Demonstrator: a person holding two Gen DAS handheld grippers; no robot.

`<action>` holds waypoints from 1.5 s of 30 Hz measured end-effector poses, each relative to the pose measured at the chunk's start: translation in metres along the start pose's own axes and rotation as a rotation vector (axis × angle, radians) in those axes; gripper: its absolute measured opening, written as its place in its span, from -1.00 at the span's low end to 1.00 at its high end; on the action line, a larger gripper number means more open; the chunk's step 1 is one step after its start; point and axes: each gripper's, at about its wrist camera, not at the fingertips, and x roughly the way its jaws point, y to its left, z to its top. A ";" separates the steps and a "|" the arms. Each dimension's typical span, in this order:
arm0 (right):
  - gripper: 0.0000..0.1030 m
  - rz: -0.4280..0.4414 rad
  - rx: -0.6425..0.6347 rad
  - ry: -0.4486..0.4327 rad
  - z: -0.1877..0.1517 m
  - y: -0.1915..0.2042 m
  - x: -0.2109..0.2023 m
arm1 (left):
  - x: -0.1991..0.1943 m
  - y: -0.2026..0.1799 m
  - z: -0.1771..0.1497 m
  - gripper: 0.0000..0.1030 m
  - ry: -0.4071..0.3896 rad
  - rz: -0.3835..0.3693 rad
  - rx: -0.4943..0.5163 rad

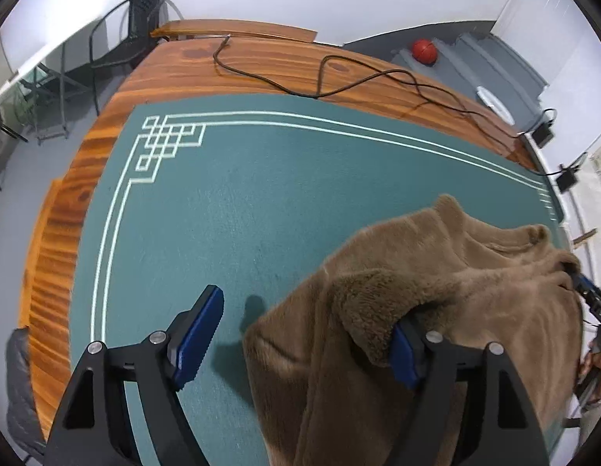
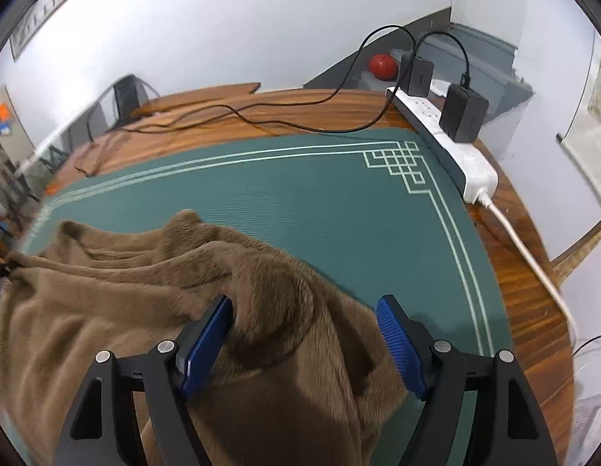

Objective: Fold clothes
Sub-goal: 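Lay the hem over the body and open both tools, then grasp the folded sweatshirt with both tools and lift it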

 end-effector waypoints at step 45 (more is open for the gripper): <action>-0.38 0.303 0.069 0.079 -0.043 -0.015 0.009 | 0.005 -0.017 -0.057 -0.46 0.085 -0.280 -0.026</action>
